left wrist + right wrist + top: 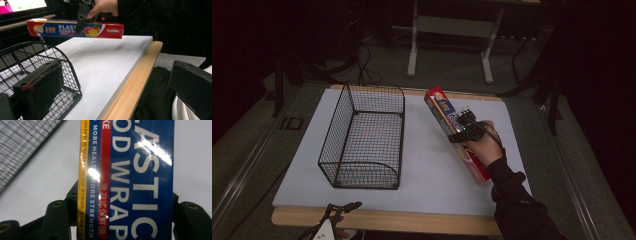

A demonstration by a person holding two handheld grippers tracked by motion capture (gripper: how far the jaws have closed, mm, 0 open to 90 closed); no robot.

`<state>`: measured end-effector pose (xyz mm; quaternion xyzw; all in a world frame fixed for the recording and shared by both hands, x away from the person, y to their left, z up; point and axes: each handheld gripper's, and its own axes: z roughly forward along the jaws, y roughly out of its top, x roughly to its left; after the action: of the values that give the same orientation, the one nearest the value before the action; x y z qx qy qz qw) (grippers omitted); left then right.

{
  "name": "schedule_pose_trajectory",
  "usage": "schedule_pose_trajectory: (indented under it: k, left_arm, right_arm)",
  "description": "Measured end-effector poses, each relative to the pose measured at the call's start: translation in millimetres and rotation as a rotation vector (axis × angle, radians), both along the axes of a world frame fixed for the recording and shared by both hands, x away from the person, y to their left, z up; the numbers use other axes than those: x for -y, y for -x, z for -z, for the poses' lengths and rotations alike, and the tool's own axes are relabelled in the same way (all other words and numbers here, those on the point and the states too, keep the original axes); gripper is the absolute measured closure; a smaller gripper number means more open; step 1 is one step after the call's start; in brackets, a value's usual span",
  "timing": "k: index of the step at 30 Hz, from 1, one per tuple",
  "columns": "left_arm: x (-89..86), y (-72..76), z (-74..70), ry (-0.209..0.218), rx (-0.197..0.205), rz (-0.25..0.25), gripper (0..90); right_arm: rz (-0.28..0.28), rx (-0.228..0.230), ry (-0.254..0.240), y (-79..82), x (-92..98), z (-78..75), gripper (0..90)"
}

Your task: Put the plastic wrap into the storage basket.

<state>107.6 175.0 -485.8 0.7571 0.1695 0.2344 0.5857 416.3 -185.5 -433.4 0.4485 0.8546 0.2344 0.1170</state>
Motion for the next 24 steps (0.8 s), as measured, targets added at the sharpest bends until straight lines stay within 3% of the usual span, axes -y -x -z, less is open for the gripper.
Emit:
schedule_pose_trajectory:
  k: [3,10,24]
  left_arm:
    - [-0.2,0.0,0.0,0.000,0.000,0.000,0.1]
    - [-0.2,0.0,0.0,0.001,0.000,0.000,0.1]
    - [-1.0,0.2,-0.2,0.006,0.000,0.002,0.1]
  right_arm:
    - [0.008,0.025,-0.034,0.5,-9.0,-12.5,39.7]
    - [0.008,0.070,-0.057,2.9,-29.1,-32.4,39.7]
    - [-0.007,0.145,-0.119,3.5,-77.7,-58.1,39.8]
